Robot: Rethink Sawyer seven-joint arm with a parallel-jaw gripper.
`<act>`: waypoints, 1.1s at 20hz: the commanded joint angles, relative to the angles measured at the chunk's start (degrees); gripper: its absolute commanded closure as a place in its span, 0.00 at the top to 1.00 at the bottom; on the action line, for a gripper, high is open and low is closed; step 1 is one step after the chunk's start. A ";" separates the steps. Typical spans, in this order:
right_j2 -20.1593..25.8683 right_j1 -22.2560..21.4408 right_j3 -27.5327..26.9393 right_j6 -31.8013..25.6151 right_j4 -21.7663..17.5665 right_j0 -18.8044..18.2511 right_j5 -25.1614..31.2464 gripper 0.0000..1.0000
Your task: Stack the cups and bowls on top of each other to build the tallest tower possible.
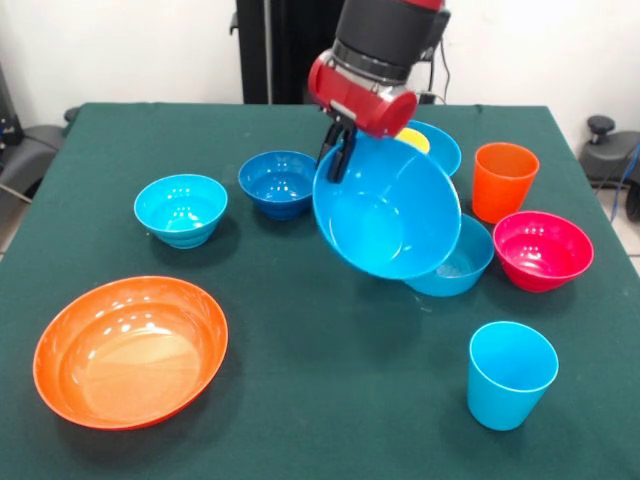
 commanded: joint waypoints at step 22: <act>7.31 -7.63 6.68 2.46 -4.26 -2.62 9.23 0.00</act>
